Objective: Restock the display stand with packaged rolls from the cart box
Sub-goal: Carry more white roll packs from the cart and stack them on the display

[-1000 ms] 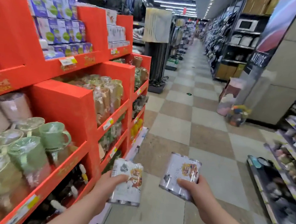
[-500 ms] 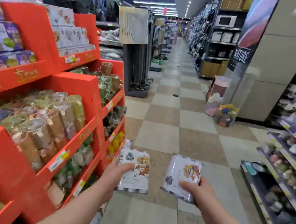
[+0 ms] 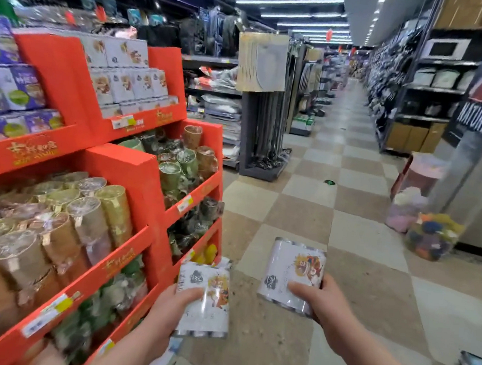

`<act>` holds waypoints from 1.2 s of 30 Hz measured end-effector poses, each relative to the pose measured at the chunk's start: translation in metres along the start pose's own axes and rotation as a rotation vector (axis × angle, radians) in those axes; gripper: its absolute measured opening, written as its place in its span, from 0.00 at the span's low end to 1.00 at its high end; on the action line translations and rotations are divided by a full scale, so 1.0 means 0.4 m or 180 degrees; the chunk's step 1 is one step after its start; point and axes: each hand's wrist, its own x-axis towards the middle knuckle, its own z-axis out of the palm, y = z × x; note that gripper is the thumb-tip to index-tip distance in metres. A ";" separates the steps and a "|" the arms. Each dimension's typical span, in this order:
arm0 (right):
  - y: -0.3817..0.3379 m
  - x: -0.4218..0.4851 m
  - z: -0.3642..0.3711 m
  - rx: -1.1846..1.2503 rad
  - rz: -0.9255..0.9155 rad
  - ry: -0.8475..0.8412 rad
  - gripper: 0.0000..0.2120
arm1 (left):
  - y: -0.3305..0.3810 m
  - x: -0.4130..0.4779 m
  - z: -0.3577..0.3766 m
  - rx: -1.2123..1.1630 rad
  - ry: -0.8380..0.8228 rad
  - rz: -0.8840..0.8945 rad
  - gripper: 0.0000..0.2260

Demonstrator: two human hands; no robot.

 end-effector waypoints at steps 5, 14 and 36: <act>-0.060 0.164 0.005 0.0021 -0.0061 -0.0216 0.23 | 0.041 0.119 0.036 -0.0099 0.0140 -0.0036 0.08; -0.196 0.529 0.078 -0.0011 -0.0195 -0.0432 0.23 | 0.224 0.471 0.102 -0.0320 0.0147 0.0141 0.11; -0.431 1.299 0.441 -0.0100 -0.0096 -0.1461 0.20 | 0.597 1.047 -0.012 -0.0551 0.1121 0.0781 0.12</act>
